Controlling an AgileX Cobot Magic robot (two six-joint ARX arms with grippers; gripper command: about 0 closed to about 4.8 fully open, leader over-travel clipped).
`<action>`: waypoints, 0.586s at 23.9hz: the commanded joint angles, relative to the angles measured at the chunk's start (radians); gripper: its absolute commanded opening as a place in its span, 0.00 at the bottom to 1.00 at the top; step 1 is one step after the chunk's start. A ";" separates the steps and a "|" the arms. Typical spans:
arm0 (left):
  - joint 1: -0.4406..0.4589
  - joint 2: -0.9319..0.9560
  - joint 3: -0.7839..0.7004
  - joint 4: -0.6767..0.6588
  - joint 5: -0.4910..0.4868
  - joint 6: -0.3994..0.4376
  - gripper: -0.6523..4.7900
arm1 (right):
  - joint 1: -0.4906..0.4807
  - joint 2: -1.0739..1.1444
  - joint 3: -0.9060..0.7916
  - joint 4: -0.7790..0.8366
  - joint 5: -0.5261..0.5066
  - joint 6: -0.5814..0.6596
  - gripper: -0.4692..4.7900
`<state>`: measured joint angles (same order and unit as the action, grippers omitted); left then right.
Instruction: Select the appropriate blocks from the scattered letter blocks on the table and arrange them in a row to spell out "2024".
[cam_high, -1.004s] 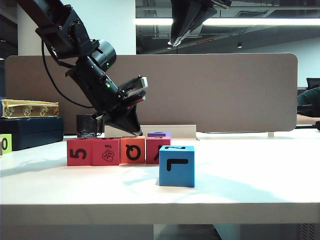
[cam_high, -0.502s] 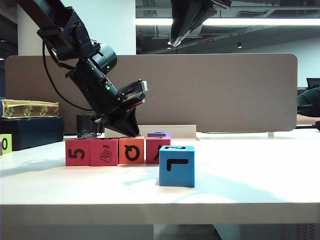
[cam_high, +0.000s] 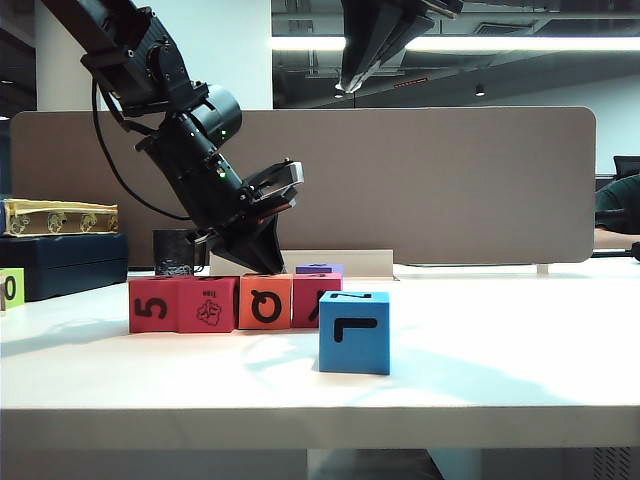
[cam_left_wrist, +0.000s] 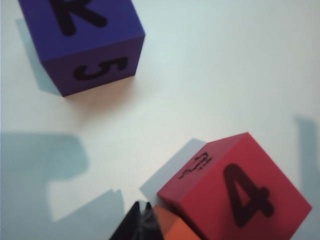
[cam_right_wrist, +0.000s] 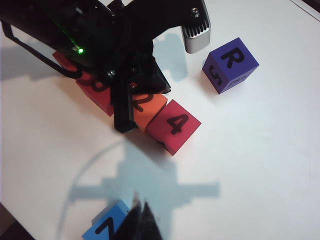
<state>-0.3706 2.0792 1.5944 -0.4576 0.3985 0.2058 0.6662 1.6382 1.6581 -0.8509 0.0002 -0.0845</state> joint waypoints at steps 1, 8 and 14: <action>-0.009 0.004 -0.004 -0.056 0.006 0.003 0.11 | 0.000 -0.006 0.005 0.013 0.002 -0.002 0.08; -0.009 -0.002 0.019 -0.064 0.000 0.004 0.11 | 0.000 -0.006 0.005 0.018 0.001 -0.002 0.08; 0.004 -0.009 0.210 -0.176 -0.118 0.027 0.11 | -0.008 -0.004 0.005 0.019 0.003 -0.002 0.08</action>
<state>-0.3767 2.0819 1.7767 -0.5926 0.2962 0.2146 0.6601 1.6382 1.6581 -0.8482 0.0002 -0.0845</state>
